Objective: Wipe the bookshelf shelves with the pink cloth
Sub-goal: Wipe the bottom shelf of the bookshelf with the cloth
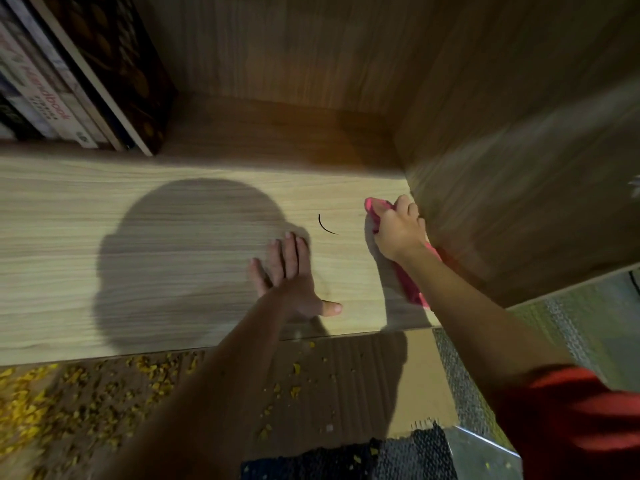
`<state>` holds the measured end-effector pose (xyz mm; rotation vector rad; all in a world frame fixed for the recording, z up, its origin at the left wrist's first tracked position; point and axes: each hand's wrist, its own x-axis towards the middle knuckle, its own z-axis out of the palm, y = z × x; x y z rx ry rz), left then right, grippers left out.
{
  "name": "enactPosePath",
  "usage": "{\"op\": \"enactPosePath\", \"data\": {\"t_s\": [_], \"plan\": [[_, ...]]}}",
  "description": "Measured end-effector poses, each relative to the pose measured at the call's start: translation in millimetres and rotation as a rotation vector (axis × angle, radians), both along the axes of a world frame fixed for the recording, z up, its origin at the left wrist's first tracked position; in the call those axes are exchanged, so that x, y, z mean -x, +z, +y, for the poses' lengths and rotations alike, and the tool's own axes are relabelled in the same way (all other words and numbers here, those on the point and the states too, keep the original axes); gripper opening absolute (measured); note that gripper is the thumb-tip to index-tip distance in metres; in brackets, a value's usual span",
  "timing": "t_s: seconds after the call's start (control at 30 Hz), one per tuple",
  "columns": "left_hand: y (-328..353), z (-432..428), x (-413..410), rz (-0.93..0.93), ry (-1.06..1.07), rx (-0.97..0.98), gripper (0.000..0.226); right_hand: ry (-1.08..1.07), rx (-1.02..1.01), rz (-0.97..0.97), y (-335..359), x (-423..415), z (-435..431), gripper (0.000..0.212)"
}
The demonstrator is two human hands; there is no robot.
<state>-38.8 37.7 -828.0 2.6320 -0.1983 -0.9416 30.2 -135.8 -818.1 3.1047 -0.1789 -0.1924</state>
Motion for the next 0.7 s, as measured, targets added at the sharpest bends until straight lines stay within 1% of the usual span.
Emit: {"op": "enactPosePath", "data": {"t_s": [0.07, 0.13, 0.2, 0.23, 0.3, 0.37, 0.43, 0.5, 0.57, 0.6, 0.63, 0.7], "plan": [[0.1, -0.2, 0.1, 0.001, -0.004, 0.002, 0.122, 0.08, 0.0, -0.026, -4.7, 20.4, 12.6, 0.038], [-0.5, -0.3, -1.0, 0.006, -0.006, 0.001, 0.121, 0.227, -0.01, -0.094, -10.1, 43.8, 18.0, 0.039], [-0.2, -0.2, -0.8, 0.014, -0.01, 0.003, 0.121, 0.272, -0.008, -0.118, -13.3, 45.7, 10.9, 0.041], [-0.5, -0.3, -0.9, 0.011, -0.01, 0.002, 0.122, 0.238, 0.006, -0.115, -14.2, 36.4, 6.3, 0.039], [-1.3, -2.1, -0.7, 0.005, -0.001, 0.009, 0.122, 0.088, 0.018, -0.081, -14.1, 12.0, 2.2, 0.035], [-0.8, -1.6, -1.3, -0.005, 0.01, 0.013, 0.122, -0.021, -0.006, -0.048, -11.0, -4.9, 6.5, 0.034], [1.8, 1.5, 0.2, -0.005, 0.02, 0.038, 0.121, -0.002, -0.027, -0.056, -10.6, -3.5, 19.9, 0.033], [4.2, 5.0, 2.0, -0.074, 0.039, 0.053, 0.119, 0.144, -0.05, -0.089, -13.6, 18.7, 35.8, 0.036], [7.9, 12.5, 1.6, -0.251, 0.057, -0.01, 0.108, 0.344, -0.083, -0.132, -18.1, 44.3, 48.8, 0.046], [11.4, 17.9, 0.7, -0.331, 0.042, -0.054, 0.102, 0.399, -0.099, -0.135, -19.5, 51.2, 50.2, 0.052], [12.8, 24.1, -0.9, -0.374, 0.036, -0.082, 0.1, 0.416, -0.103, -0.124, -21.1, 51.0, 47.5, 0.055], [8.8, 37.6, -5.6, -0.344, 0.078, -0.071, 0.112, 0.359, -0.091, -0.092, -18.9, 34.1, 40.8, 0.054]]}}
